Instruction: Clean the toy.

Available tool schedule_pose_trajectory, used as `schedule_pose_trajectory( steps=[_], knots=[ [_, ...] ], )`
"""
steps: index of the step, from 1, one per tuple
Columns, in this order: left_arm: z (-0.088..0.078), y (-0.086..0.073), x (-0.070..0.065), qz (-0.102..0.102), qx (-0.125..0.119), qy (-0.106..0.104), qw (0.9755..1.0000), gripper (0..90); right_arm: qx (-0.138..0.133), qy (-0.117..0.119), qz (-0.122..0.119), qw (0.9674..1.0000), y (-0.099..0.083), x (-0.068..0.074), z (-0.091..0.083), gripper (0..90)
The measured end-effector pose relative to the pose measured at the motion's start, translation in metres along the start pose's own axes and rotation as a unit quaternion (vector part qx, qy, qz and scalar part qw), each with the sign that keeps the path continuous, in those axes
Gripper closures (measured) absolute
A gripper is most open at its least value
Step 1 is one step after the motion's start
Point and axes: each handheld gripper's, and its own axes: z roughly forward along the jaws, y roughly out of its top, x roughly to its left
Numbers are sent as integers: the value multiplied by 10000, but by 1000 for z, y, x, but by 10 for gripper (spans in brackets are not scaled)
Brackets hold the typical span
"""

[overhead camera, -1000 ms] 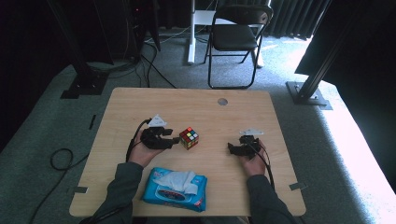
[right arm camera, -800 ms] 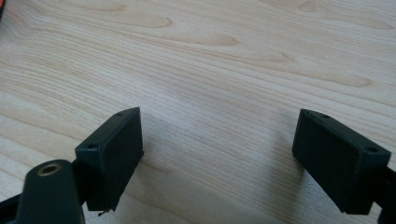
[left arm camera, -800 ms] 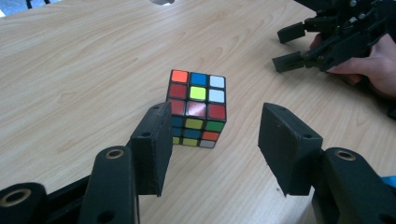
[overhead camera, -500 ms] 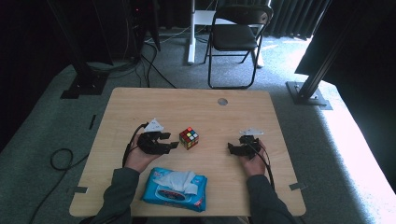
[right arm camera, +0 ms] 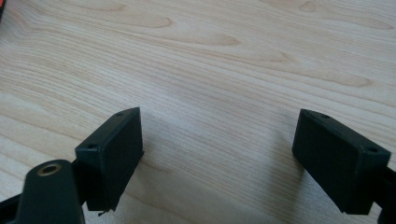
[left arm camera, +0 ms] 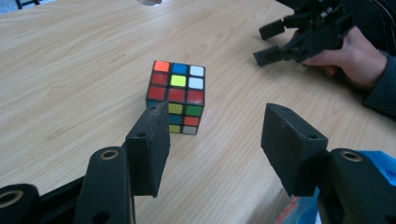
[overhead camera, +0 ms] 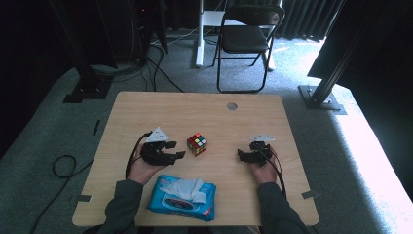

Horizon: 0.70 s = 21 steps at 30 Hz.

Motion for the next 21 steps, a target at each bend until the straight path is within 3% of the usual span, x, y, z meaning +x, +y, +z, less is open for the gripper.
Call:
schedule_pose_trajectory(
  steps=[10,21],
  knots=[
    [-3,-4,-13,171,119,-30,9998,418,-1,1,-1,10000,0,0,0,159],
    [-6,-16,-16,37,140,-125,9998,417,1,2,0,10000,0,0,0,159]
  ],
)
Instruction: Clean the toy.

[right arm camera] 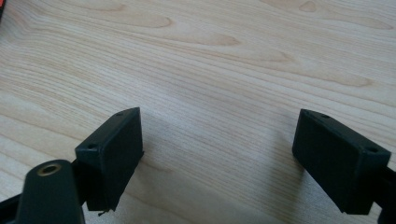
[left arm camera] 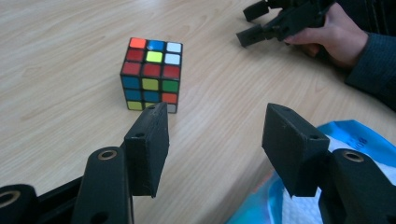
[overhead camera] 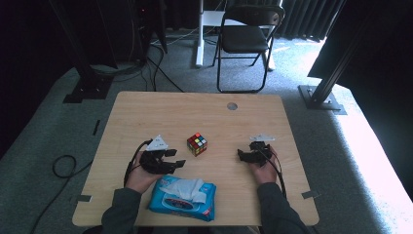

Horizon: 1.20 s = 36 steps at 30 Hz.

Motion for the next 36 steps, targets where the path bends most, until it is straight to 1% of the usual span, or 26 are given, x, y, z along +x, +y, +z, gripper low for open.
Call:
schedule_pose_trajectory(
  steps=[5,8,18,22,25,29,32,36],
  knots=[
    [-1,-4,-5,47,38,-52,10000,410,-1,0,1,10000,0,0,0,159],
    [0,-6,-7,54,97,-43,9999,411,0,0,0,10000,0,0,0,159],
    [-2,-14,-13,2,93,-154,9998,412,-2,0,-7,10000,0,0,0,159],
    [0,-18,-16,-48,105,-210,9997,413,-4,2,-13,10000,0,1,0,159],
    [2,-20,-19,-32,146,-238,9996,413,-4,1,-12,10000,0,1,0,159],
    [3,-24,-21,-44,141,-262,9995,420,-4,2,-10,10000,0,1,0,159],
    [2,-26,-22,-69,167,-284,9994,424,-5,2,-11,10000,0,1,0,159],
    [1,-27,-25,-54,178,-332,9993,436,-5,3,-9,10000,0,1,0,159]
  ],
)
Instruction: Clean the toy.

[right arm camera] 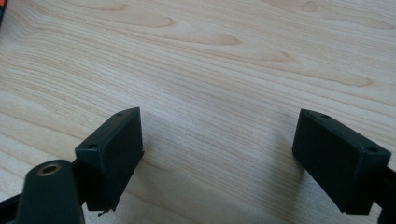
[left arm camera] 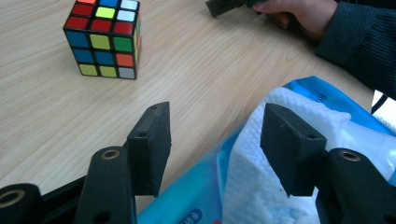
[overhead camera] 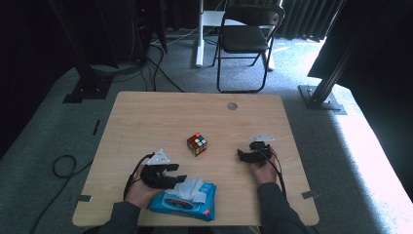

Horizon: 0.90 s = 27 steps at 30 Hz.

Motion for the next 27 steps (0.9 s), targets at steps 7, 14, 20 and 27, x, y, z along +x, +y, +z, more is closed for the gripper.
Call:
schedule_pose_trajectory(
  steps=[7,14,20,27],
  knots=[
    [3,-3,-7,51,115,-94,9999,460,1,-1,-4,10000,0,0,0,159],
    [2,-8,-9,-51,121,-210,9997,467,1,-2,-2,10000,0,0,0,159],
    [3,-9,-13,-52,231,-357,9991,525,2,1,-1,10000,0,0,0,159],
    [-1,-11,-17,21,322,-450,9985,647,1,1,-1,10000,0,0,0,158]
  ],
)
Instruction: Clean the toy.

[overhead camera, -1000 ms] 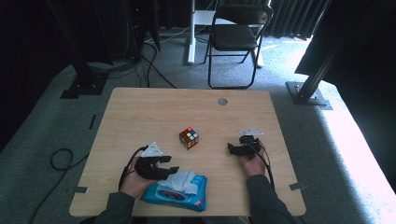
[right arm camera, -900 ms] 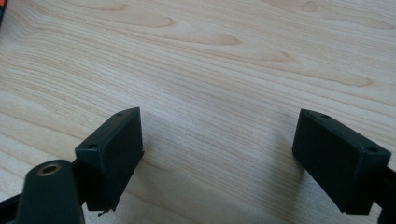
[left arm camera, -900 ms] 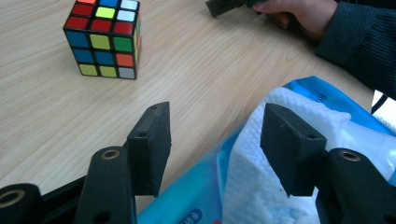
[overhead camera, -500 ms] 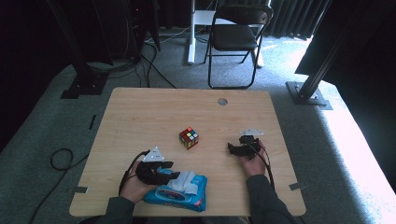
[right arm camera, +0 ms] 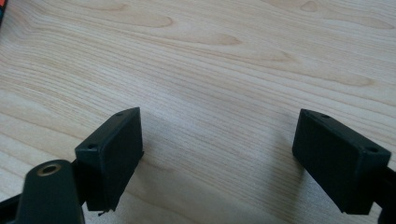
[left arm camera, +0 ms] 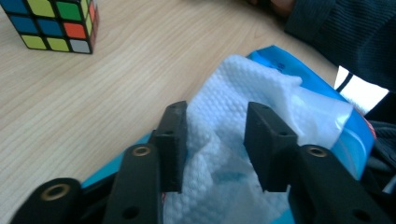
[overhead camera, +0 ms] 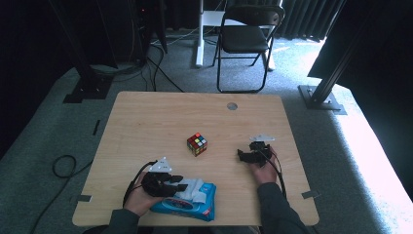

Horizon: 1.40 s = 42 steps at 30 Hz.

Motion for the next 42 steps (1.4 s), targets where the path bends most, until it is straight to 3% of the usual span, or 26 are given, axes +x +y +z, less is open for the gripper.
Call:
schedule_pose_trajectory(
  steps=[2,3,8,42],
  knots=[
    [-1,0,-2,78,-5,78,9999,719,0,0,-1,10000,0,0,0,159],
    [-4,1,-3,157,-60,-14,9999,766,0,0,0,10000,0,0,0,158],
    [-5,3,-9,390,-85,123,9991,884,0,1,3,10000,0,0,0,158],
    [-25,17,-3,442,-571,604,9956,894,0,0,0,10000,0,0,0,158]
  ],
)
